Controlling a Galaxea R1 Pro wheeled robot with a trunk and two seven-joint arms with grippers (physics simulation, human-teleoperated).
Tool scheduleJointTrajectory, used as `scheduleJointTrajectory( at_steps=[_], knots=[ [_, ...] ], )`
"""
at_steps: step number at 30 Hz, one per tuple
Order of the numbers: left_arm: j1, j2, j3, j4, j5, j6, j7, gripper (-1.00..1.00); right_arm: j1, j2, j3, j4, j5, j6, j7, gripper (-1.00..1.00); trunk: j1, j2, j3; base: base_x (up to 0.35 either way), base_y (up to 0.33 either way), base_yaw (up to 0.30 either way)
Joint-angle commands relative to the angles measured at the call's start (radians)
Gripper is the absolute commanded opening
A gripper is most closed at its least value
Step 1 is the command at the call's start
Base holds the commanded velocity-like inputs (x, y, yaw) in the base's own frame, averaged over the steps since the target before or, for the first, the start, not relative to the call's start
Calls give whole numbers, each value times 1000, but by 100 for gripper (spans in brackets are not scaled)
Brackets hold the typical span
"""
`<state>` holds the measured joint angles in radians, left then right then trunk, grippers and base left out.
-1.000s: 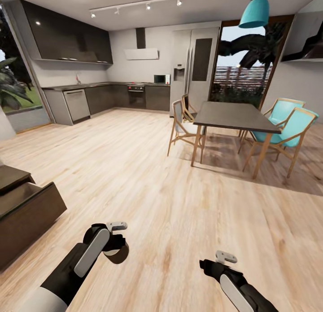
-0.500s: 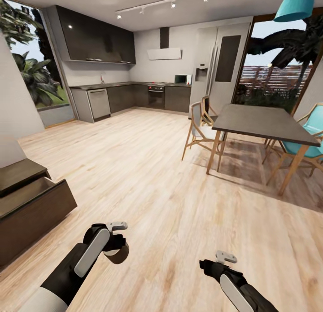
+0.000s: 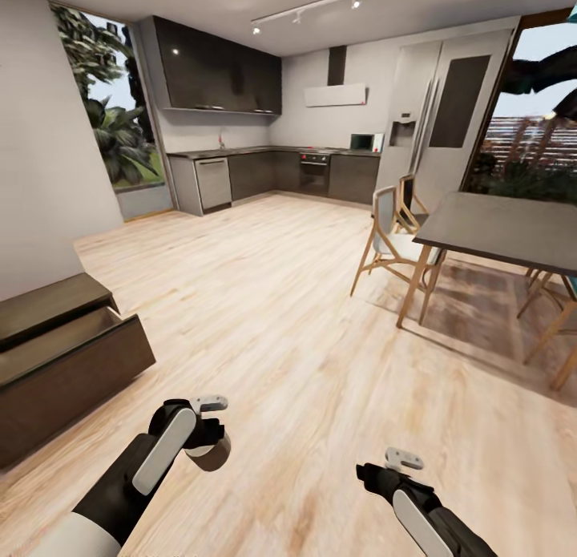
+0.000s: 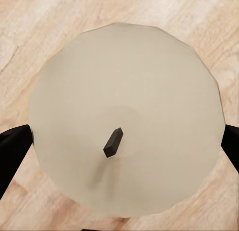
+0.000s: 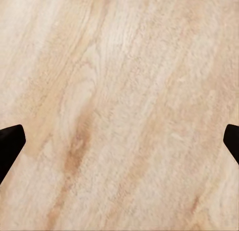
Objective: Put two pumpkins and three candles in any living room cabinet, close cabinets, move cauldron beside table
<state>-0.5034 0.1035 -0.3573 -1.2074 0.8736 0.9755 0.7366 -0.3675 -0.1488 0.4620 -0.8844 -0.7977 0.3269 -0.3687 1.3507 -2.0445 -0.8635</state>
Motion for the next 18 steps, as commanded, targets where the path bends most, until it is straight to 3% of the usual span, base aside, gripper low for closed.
scheduleJointTrajectory(
  at_steps=[1,11,18],
  knots=[
    [-1,1,-3,-1,8,2,10,-100,-1,-1,4,-2,-8,1,-9,100,0,0,-1,83,-106,291],
    [-1,-2,-3,0,8,2,10,-100,-1,-1,4,-2,-8,1,-9,100,0,0,-1,11,-22,291],
    [-1,-7,-3,1,8,2,10,-100,-1,-1,4,-2,-8,1,-9,100,0,0,-1,68,-173,291]
  ],
)
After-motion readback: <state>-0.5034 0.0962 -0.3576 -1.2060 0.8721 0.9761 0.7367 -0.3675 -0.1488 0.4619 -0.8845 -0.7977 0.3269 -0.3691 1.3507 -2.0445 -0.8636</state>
